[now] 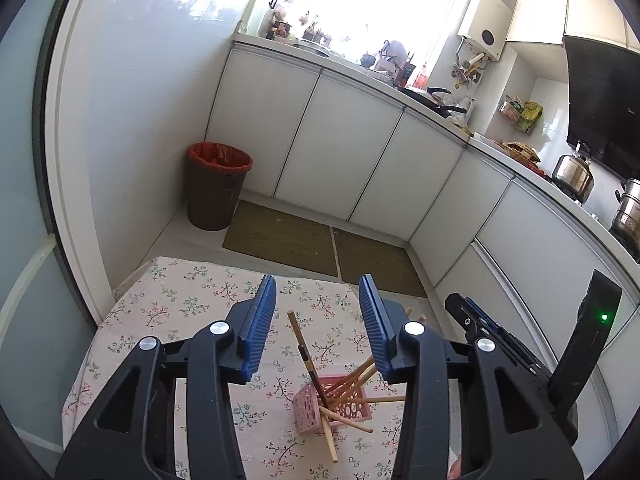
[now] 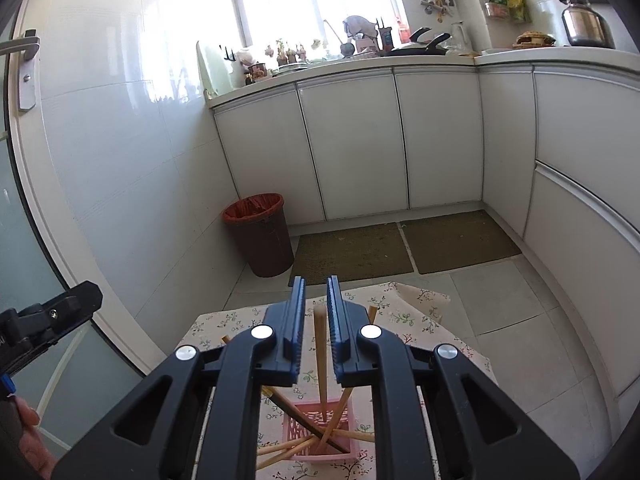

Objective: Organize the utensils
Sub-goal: 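Open the right tool to release its wooden chopstick into the pink holder, then withdraw both tools toward the last chopsticks on the cloth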

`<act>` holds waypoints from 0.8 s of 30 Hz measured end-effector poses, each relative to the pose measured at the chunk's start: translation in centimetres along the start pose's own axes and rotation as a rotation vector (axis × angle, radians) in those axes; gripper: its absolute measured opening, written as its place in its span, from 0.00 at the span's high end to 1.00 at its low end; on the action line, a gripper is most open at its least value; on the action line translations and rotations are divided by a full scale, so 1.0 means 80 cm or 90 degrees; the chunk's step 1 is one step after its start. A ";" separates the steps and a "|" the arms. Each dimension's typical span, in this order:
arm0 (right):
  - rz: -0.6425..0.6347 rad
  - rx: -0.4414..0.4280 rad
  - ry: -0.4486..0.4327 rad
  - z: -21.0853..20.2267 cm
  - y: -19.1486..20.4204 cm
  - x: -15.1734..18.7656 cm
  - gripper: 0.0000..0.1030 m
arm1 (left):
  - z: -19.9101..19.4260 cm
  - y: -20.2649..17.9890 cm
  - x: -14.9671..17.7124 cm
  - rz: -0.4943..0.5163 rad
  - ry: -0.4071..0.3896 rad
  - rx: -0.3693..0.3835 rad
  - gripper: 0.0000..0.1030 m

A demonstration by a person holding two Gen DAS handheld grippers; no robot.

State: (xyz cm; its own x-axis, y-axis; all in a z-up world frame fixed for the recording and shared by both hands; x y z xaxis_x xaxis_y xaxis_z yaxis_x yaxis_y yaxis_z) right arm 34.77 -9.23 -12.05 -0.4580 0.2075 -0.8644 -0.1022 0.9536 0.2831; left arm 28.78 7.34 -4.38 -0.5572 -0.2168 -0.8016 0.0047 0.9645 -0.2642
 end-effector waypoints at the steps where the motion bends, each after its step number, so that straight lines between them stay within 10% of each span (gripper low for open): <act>1: 0.002 0.001 -0.002 -0.004 -0.003 -0.005 0.77 | -0.002 0.000 0.000 0.002 -0.002 -0.006 0.61; 7: -0.010 0.022 -0.028 -0.043 0.000 -0.019 0.74 | -0.019 -0.011 0.002 0.023 -0.010 -0.020 0.55; 24: 0.040 0.074 -0.035 -0.143 -0.031 0.039 0.08 | -0.066 -0.036 0.059 0.091 -0.001 -0.045 0.14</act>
State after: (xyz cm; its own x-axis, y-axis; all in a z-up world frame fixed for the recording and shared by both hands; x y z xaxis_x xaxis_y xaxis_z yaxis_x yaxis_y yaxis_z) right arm 23.45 -13.45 -10.72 -0.4102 0.2764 -0.8691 0.0294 0.9565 0.2903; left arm 21.72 4.31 -4.55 -0.5533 -0.0773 -0.8294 0.0254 0.9937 -0.1095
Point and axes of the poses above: each gripper's, at about its wrist camera, not at the fingertips, and z roughly the way its jaws point, y to its left, x to its underside, the point moved 8 cm from there along z, roughly the way its jaws point, and after that the axes turned 8 degrees about -x, right-handed, at the moved point
